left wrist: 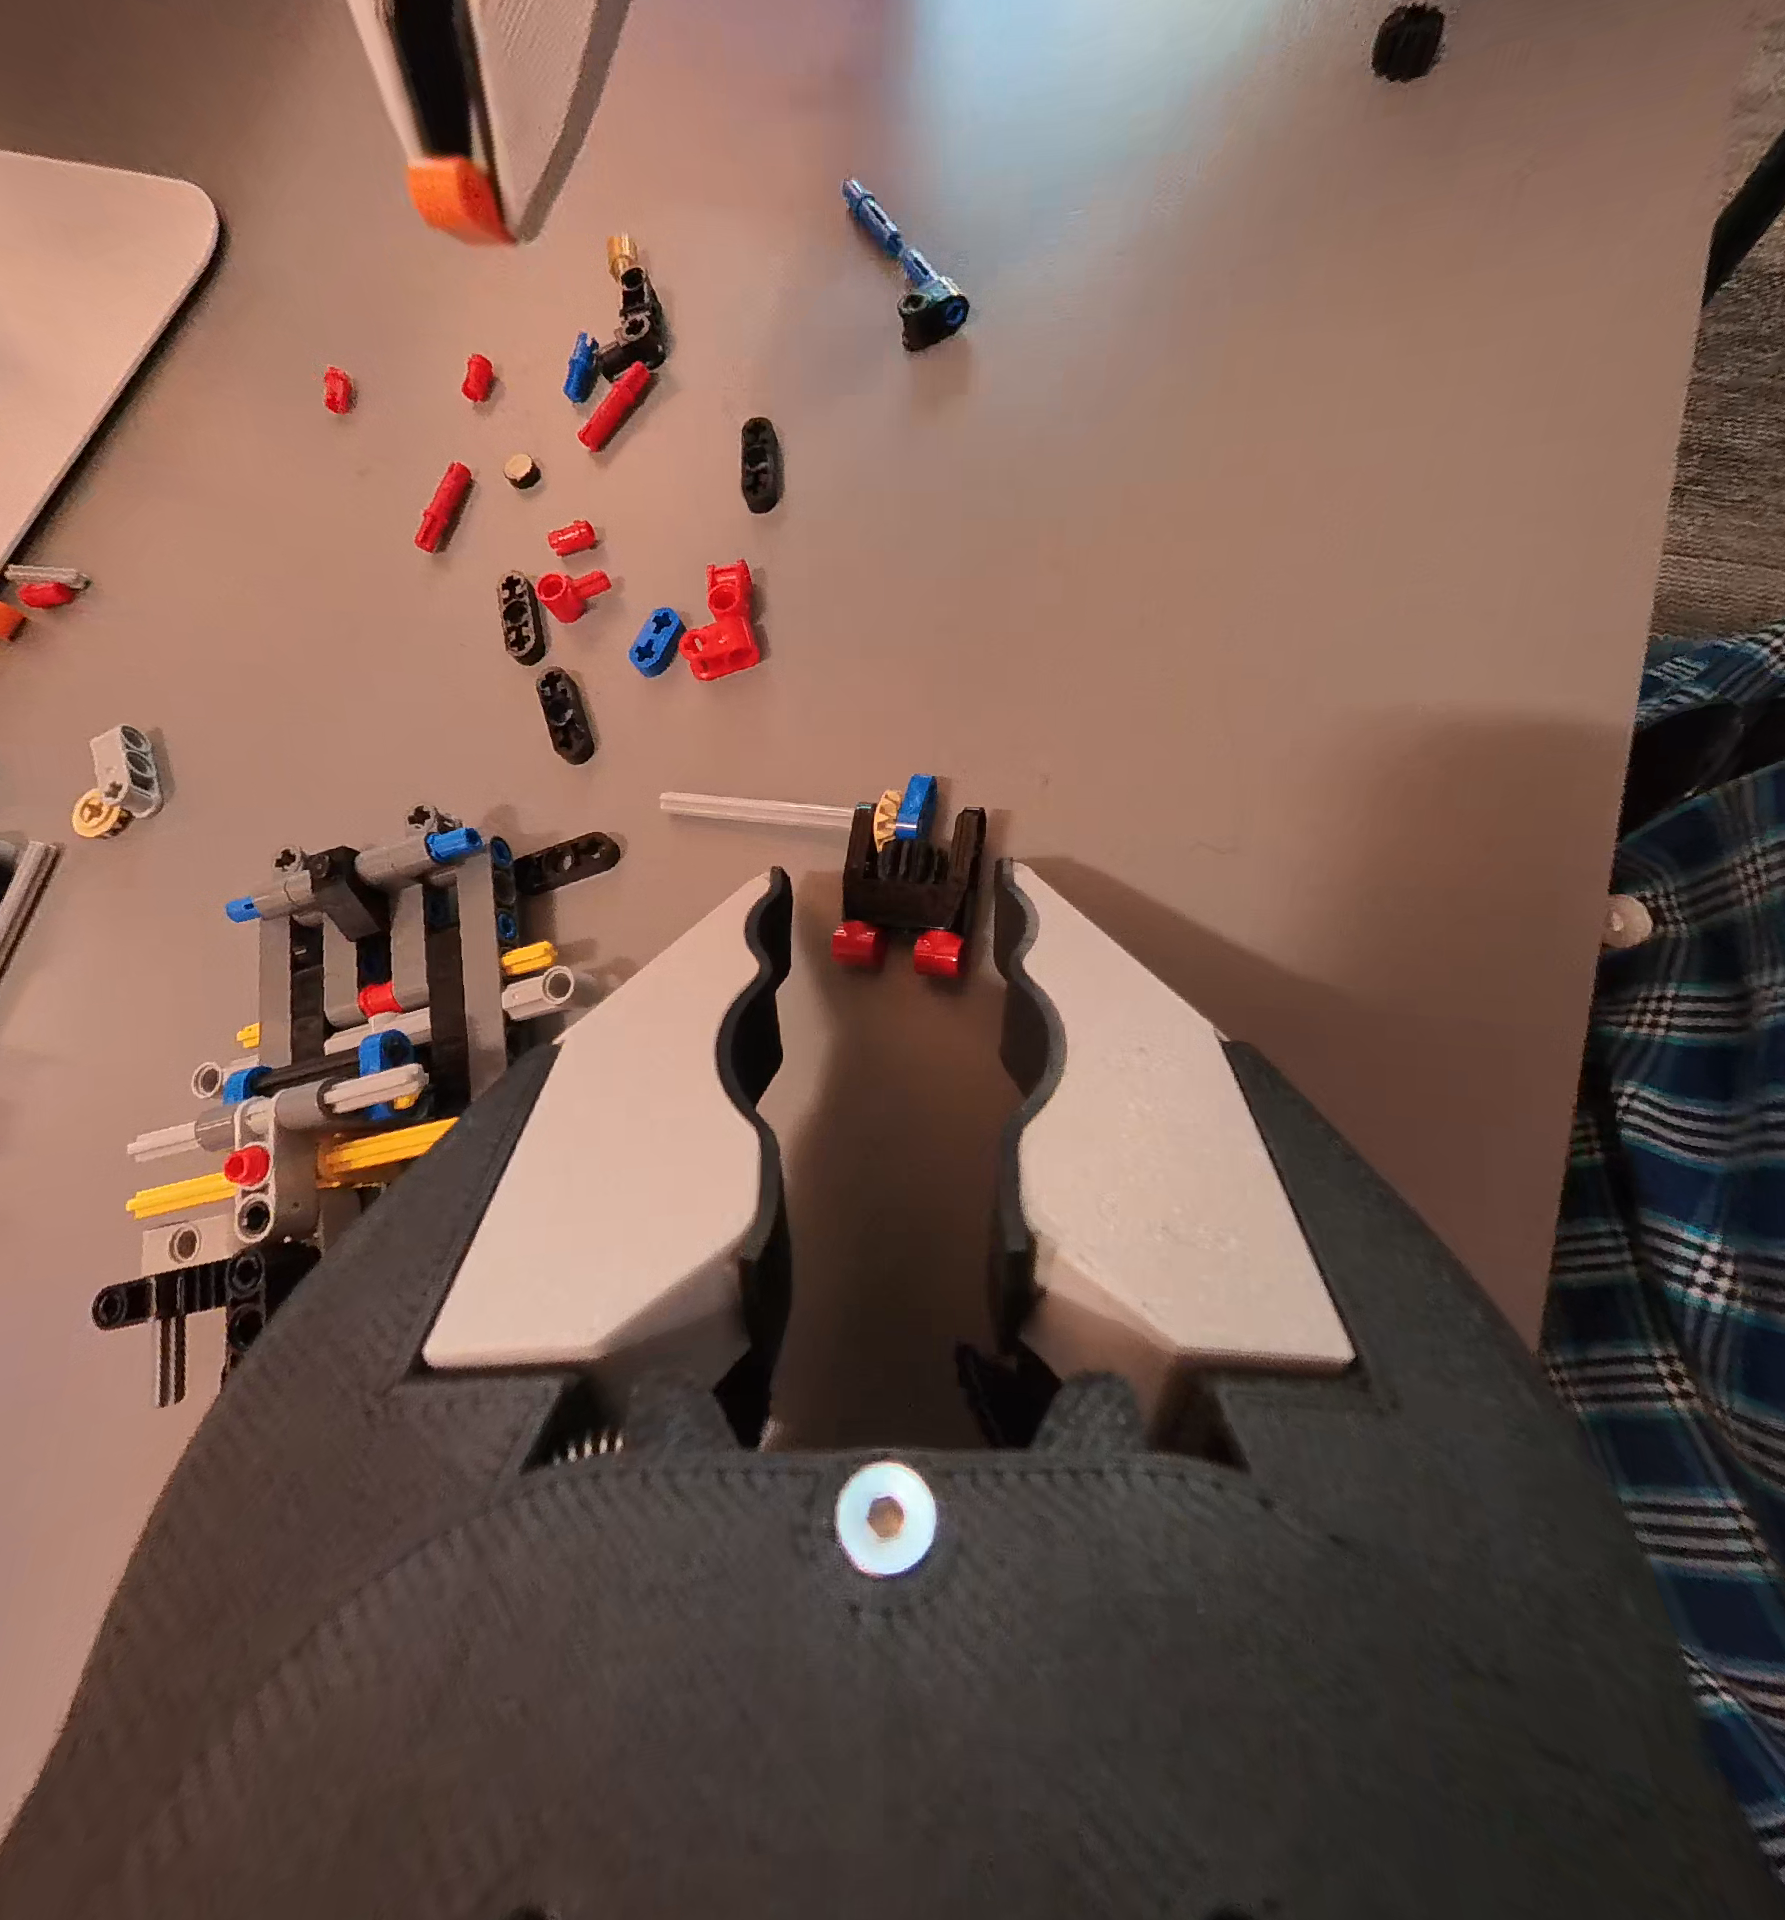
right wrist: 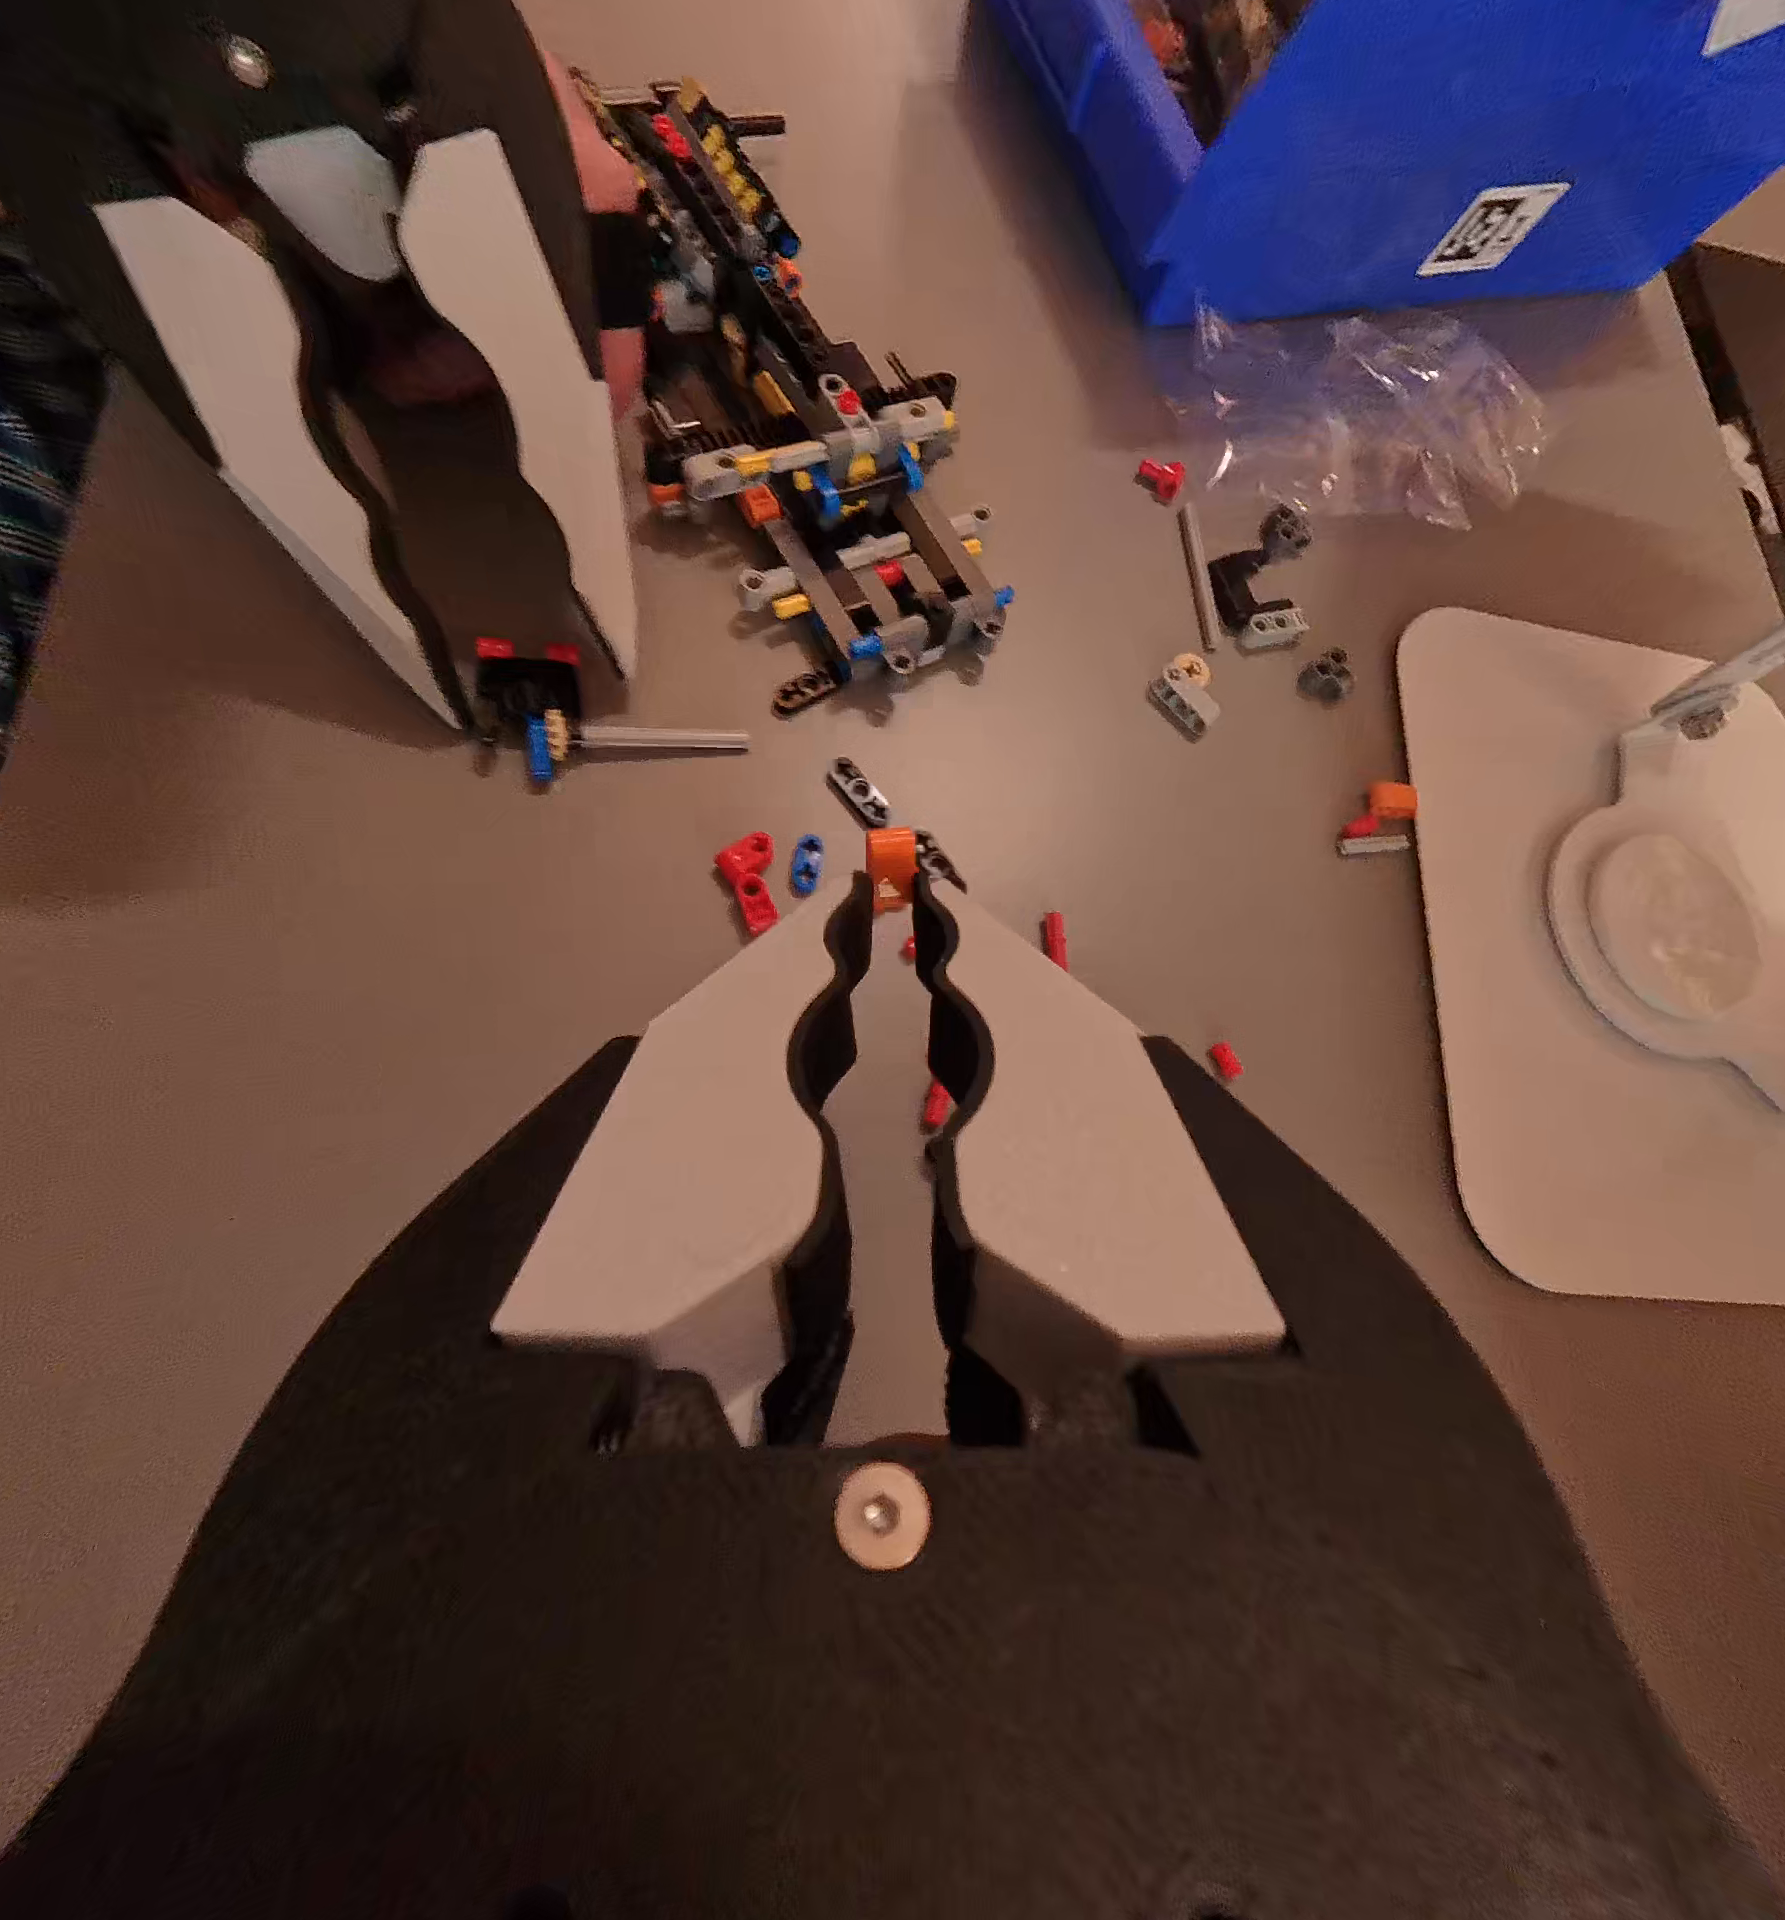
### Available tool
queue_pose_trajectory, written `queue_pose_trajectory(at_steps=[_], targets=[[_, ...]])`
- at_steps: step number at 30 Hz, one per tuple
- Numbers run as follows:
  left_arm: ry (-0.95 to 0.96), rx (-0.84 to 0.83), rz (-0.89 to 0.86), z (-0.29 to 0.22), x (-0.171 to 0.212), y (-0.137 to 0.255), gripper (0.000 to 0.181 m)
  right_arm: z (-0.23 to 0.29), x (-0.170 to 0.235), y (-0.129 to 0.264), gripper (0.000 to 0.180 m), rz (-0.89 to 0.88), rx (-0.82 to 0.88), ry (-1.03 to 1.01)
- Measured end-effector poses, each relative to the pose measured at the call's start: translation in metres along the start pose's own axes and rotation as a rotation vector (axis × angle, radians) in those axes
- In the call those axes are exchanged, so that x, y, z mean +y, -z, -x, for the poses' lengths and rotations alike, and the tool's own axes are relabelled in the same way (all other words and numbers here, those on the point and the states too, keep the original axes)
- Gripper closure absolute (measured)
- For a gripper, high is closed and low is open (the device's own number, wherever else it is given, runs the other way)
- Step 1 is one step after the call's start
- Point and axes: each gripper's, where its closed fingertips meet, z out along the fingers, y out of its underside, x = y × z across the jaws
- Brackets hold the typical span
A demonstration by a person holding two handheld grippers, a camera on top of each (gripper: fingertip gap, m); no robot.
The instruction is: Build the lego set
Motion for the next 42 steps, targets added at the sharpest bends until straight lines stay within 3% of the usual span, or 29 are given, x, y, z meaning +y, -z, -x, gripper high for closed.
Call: queue_pose_trajectory(at_steps=[7,15,25,42], targets=[[0.003,0.016,-0.002,0.0,-0.003,-0.003,0.142,0.048,-0.015,-0.005,0.175,0.124,-0.081,0.04],[0.001,0.029,-0.001,-0.003,-0.003,-0.003,0.146,0.103,-0.004,-0.034,0.175,0.227,-0.213,-0.015],[-0.002,0.043,0.006,-0.003,-0.002,-0.005,0.156,0.101,0.007,-0.059,0.175,0.25,-0.216,-0.057],[-0.011,0.034,0.008,-0.002,-0.002,-0.006,0.157,0.099,0.005,-0.062,0.17,0.269,-0.177,-0.132]])
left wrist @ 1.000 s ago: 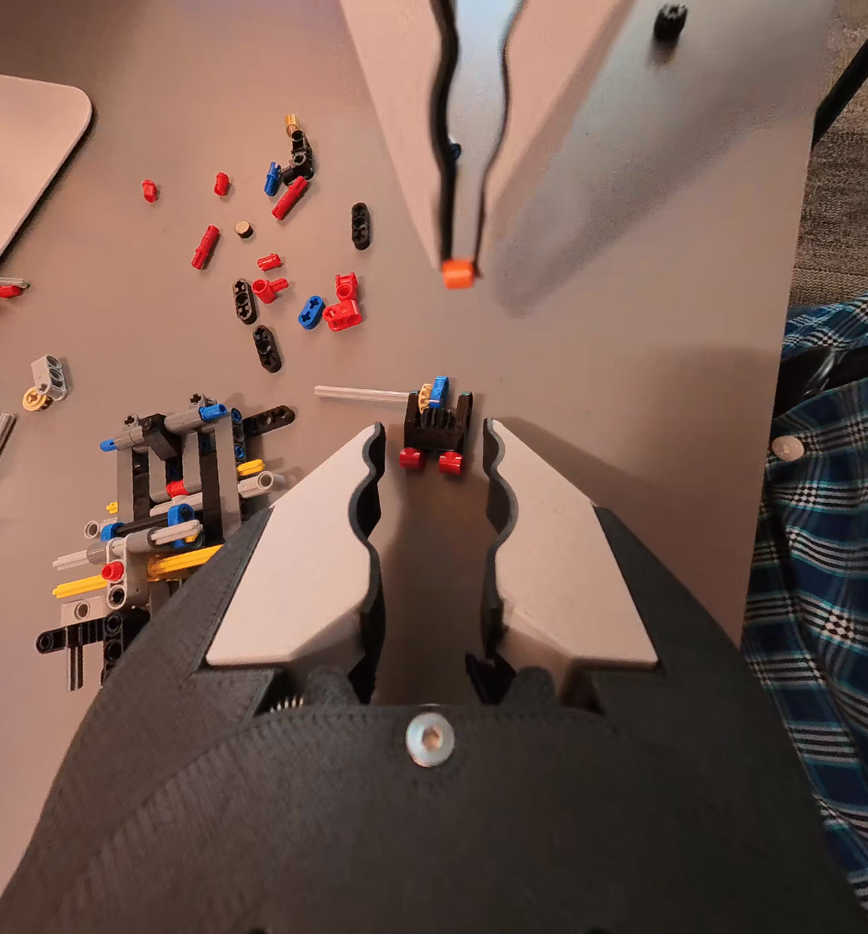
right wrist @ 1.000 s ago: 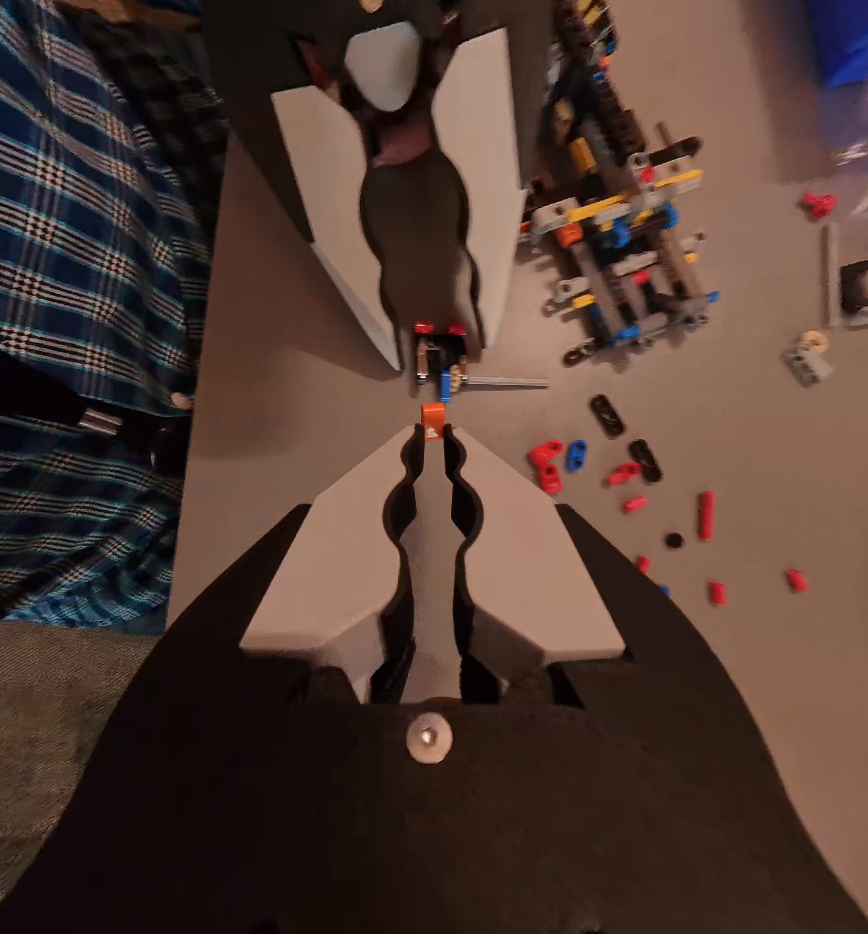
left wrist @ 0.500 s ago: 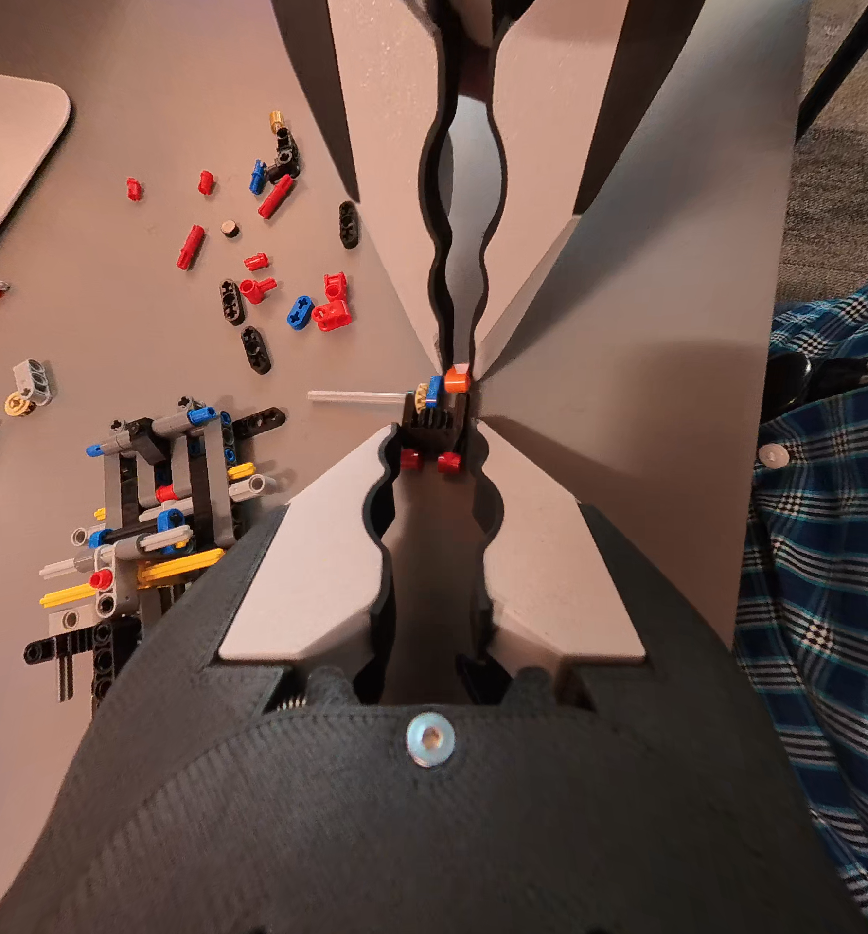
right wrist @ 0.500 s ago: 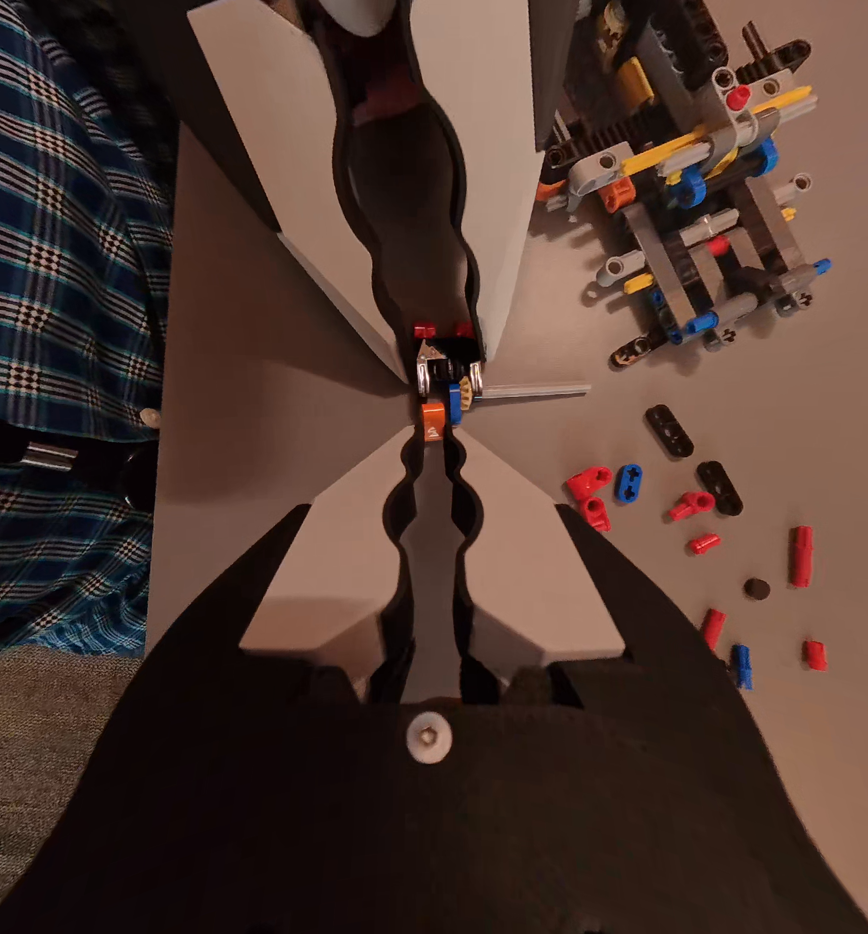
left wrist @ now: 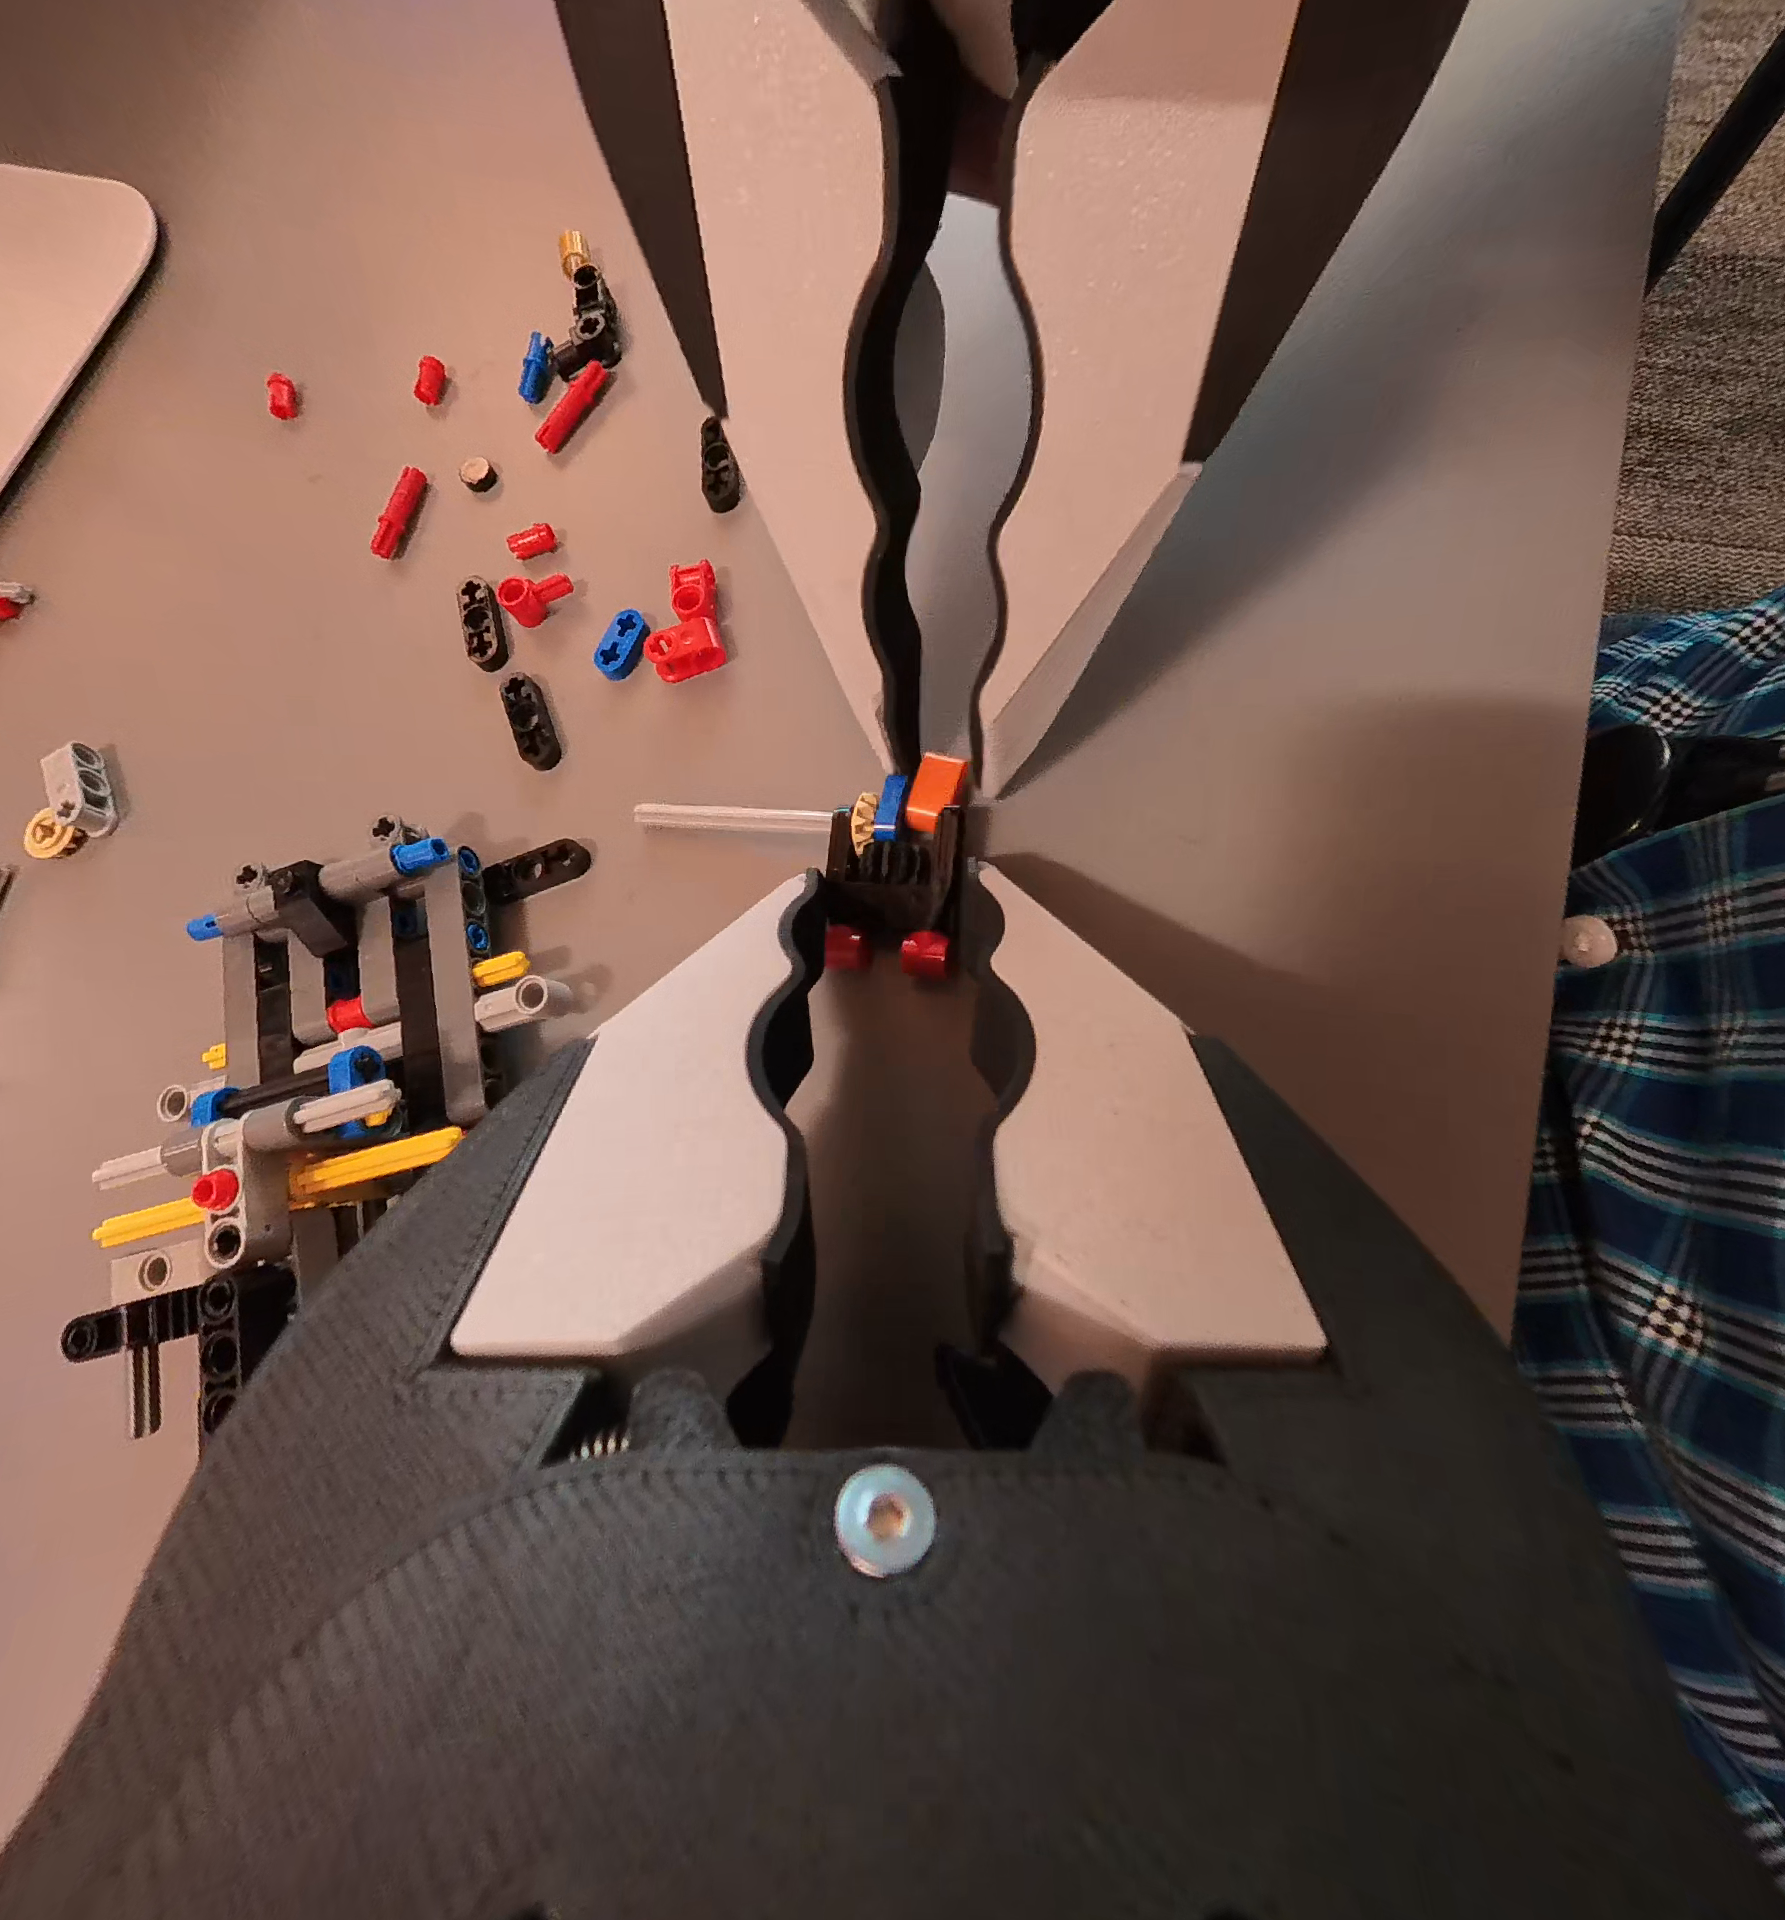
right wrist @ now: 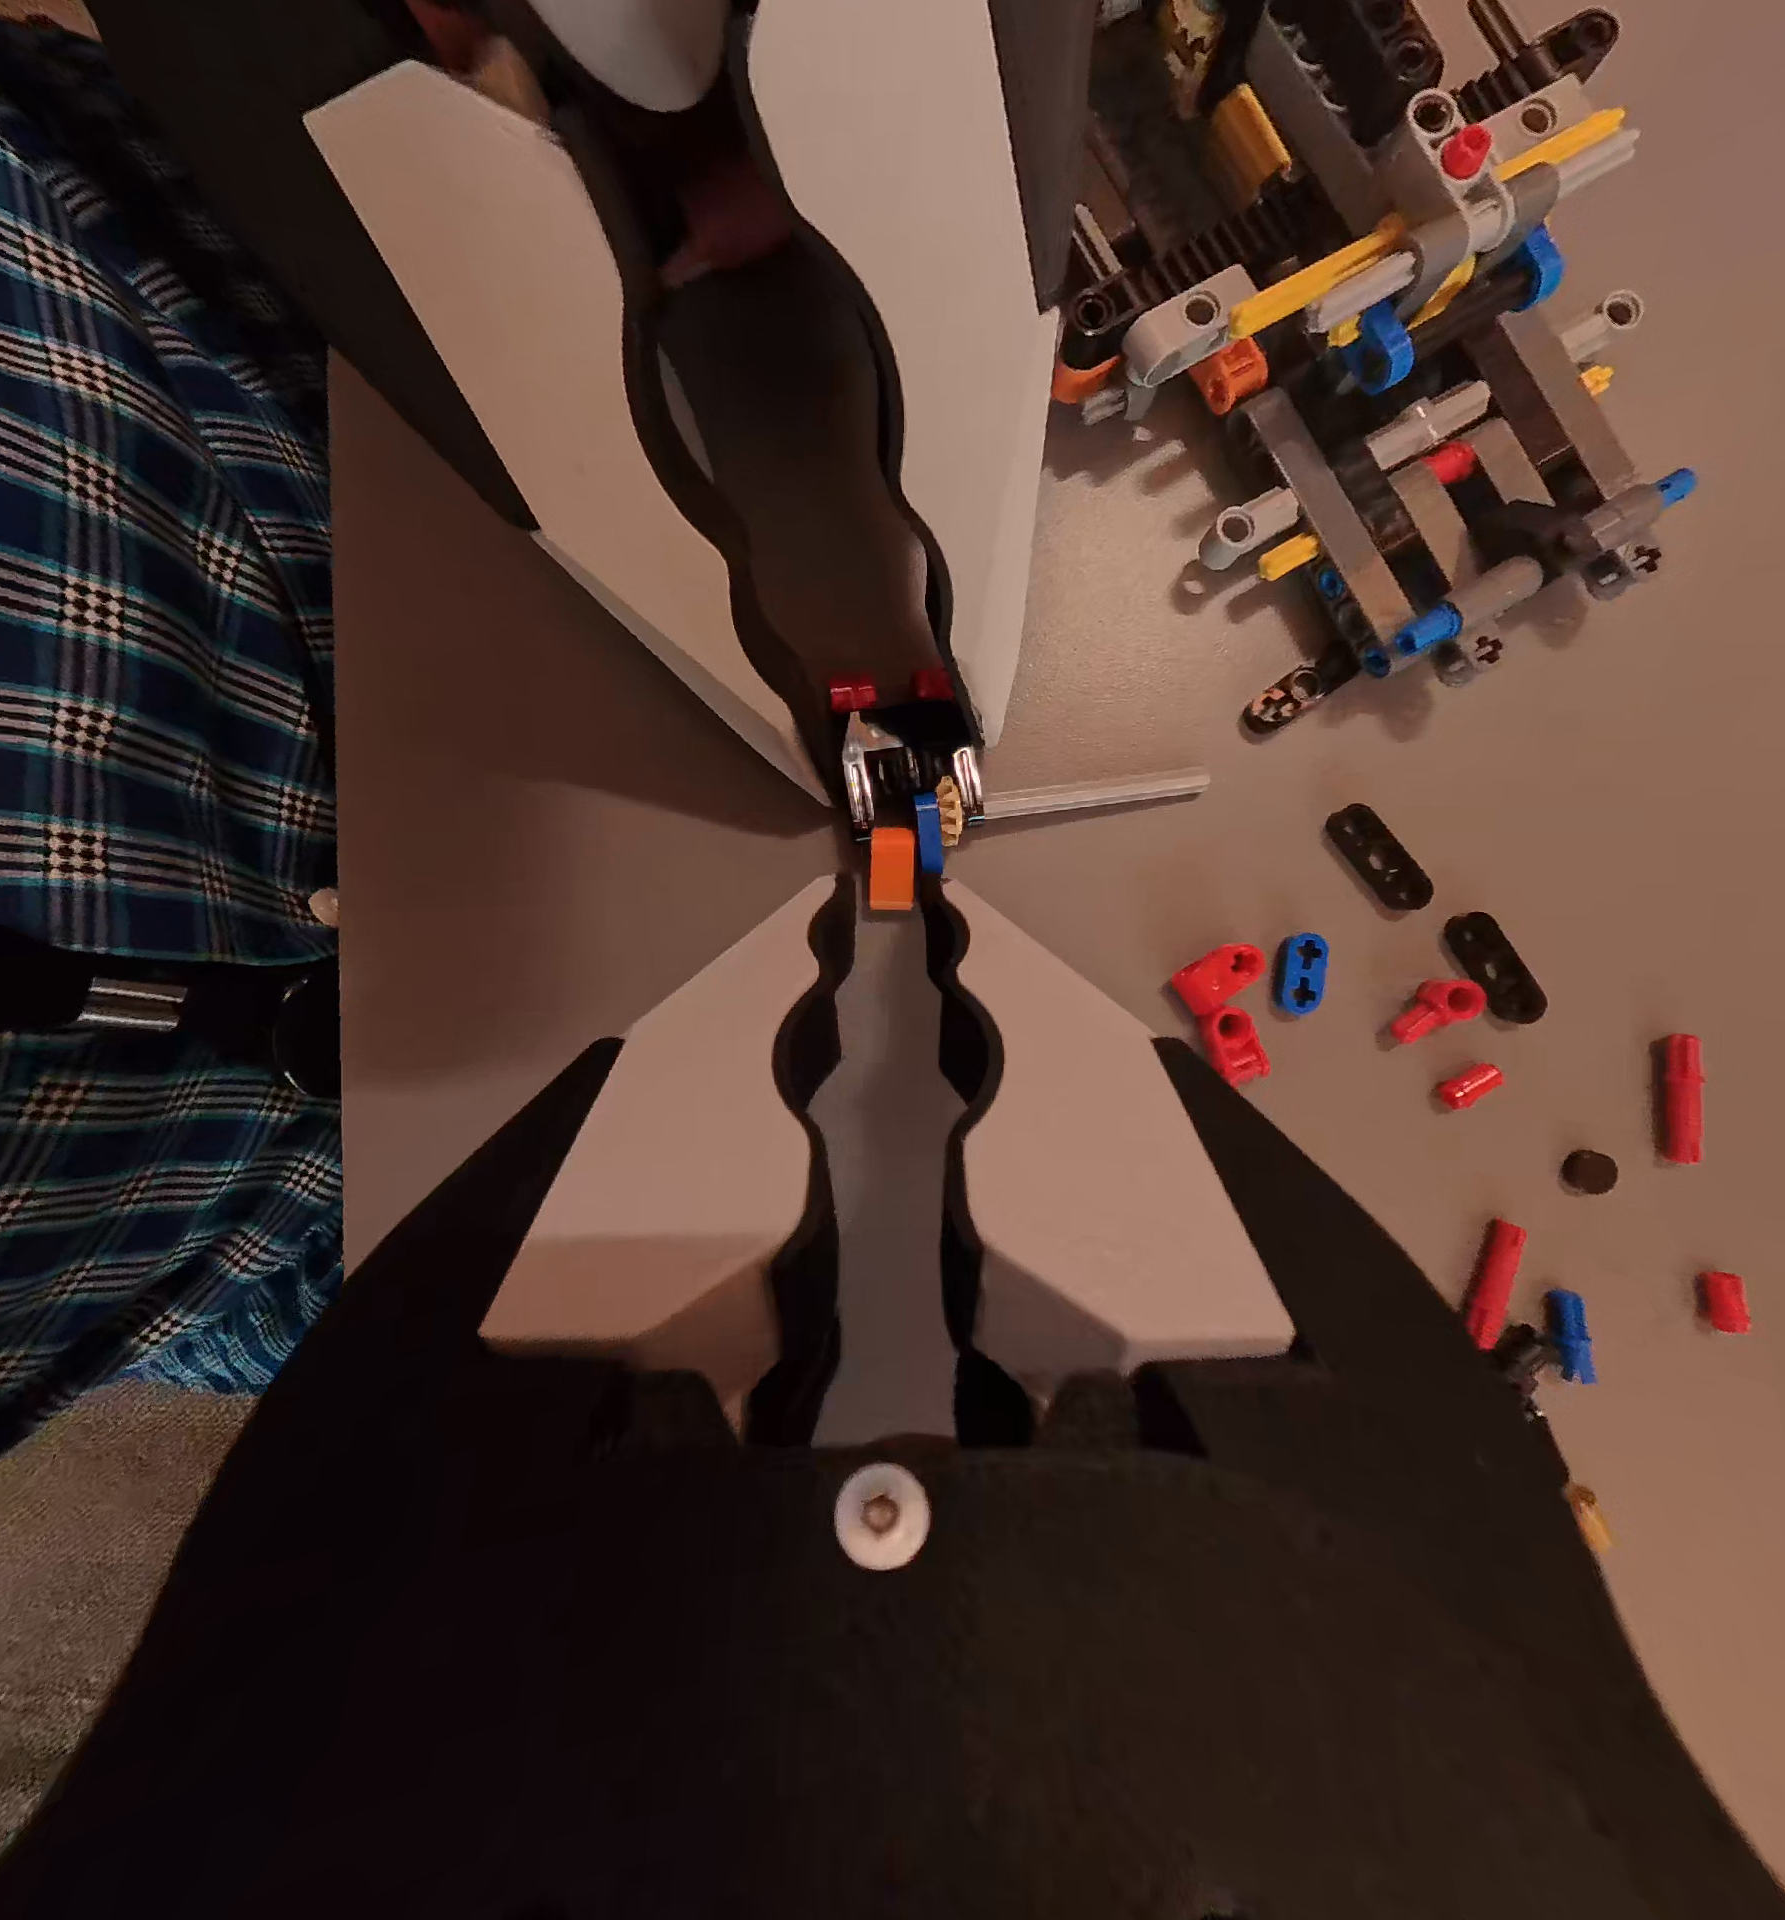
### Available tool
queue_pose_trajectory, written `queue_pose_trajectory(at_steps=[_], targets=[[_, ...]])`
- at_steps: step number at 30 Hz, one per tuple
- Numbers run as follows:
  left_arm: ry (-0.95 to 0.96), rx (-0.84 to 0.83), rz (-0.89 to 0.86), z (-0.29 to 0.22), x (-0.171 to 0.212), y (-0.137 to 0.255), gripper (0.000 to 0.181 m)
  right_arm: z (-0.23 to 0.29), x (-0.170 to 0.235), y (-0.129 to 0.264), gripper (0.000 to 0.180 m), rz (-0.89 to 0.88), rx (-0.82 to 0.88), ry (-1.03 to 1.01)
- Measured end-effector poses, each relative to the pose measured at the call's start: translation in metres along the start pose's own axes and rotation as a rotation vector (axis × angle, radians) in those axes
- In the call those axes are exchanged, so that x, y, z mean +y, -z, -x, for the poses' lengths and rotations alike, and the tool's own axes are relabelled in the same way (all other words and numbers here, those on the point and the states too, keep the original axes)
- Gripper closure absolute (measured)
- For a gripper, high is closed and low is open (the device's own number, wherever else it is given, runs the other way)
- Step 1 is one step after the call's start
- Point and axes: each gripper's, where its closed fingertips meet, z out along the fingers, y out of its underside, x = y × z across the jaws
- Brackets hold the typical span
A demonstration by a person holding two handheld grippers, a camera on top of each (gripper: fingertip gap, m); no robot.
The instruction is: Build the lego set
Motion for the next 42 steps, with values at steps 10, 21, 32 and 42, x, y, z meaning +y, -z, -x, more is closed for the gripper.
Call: queue_pose_trajectory(at_steps=[10,21,32,42], targets=[[-0.003,0.006,0.0,-0.001,0.001,0.001,0.157,0.001,0.0,0.003,0.171,-0.028,0.015,-0.006],[-0.061,-0.004,0.037,0.0,0.004,0.005,0.157,0.003,-0.003,-0.002,0.18,-0.058,-0.009,-0.008],[-0.056,-0.005,0.024,-0.001,0.005,0.006,0.157,-0.001,-0.006,0.006,0.176,-0.103,-0.009,-0.032],[-0.053,0.005,0.014,-0.001,0.004,0.006,0.157,-0.027,-0.014,0.0,0.108,-0.141,-0.052,0.017]])
